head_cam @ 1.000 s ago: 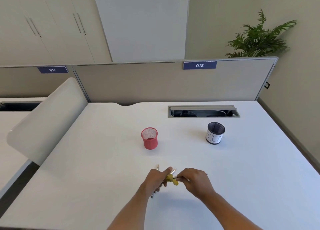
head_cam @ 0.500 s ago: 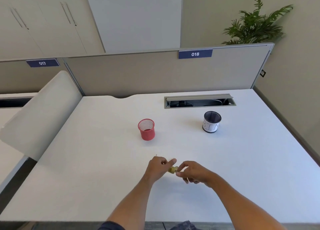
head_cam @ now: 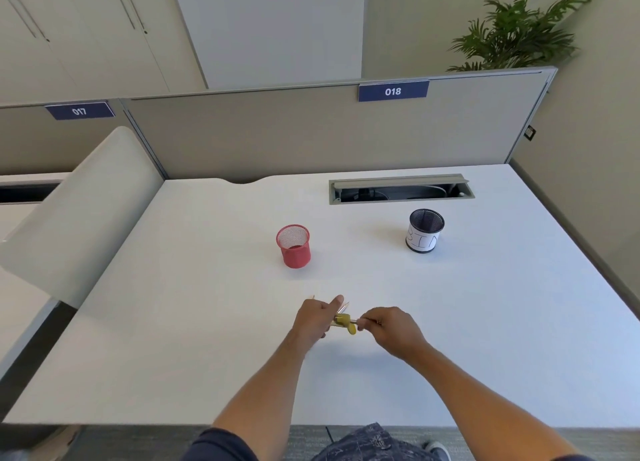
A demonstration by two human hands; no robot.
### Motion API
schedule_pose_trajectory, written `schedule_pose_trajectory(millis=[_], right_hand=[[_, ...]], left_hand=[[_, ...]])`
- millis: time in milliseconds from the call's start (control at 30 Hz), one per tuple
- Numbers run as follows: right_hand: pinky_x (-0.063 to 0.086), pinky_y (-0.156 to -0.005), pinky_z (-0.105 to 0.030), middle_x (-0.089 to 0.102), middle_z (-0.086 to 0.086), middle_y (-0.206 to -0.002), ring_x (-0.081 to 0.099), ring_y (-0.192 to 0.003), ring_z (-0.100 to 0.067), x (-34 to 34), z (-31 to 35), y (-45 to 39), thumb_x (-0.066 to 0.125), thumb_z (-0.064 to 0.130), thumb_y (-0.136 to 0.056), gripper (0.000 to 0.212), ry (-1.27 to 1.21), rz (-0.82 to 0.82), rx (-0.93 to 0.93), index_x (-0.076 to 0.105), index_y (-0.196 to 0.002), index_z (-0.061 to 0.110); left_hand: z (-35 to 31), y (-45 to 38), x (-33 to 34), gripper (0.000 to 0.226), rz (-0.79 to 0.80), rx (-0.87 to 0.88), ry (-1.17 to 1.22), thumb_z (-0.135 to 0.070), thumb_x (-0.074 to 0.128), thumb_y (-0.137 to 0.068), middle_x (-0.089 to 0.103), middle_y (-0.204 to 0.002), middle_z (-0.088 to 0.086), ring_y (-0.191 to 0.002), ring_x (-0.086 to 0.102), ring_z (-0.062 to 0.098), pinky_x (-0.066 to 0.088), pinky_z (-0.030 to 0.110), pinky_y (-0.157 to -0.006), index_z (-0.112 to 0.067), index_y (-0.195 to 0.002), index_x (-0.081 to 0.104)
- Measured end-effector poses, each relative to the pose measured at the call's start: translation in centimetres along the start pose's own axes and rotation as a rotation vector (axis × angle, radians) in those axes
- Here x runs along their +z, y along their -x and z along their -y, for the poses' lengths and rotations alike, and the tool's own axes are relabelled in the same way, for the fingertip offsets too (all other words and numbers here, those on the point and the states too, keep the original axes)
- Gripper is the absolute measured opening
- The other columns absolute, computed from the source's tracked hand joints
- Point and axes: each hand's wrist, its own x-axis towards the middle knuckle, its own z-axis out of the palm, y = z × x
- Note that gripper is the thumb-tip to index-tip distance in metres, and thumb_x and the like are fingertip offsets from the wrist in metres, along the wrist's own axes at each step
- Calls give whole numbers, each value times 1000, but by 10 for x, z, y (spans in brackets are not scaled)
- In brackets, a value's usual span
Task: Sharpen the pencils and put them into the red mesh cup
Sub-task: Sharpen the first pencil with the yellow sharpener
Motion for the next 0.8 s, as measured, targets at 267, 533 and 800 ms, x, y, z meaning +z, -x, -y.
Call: schedule_pose_trajectory(millis=[267,533,800], right_hand=[[20,-47,-22,45,0,-62,29,-49,-13,-15,-4,0,61,49,-92,35,-407,490,286,73,-89,17],[45,-55,-20,72,17,-78,57,-56,0,-5,-3,2,73,36,-75,13,-115,200,89,65,-85,35],[40,-69,-17,65,23,-87,53,-81,8,-1,-12,0,72,29,-88,7,115,-200,-79,68,-90,35]], left_hand=[[14,5,12,57,79,99,-118,-53,61,-95,53,-60,4,-60,48,16,38,31,-68,-16,-54,48],[20,8,4,58,45,11,-152,-62,61,-91,57,-51,0,-48,49,12,39,27,-59,-15,-58,55],[10,13,-3,36,234,-85,371,-33,81,-86,73,-79,13,-49,36,15,32,21,-50,2,-94,77]])
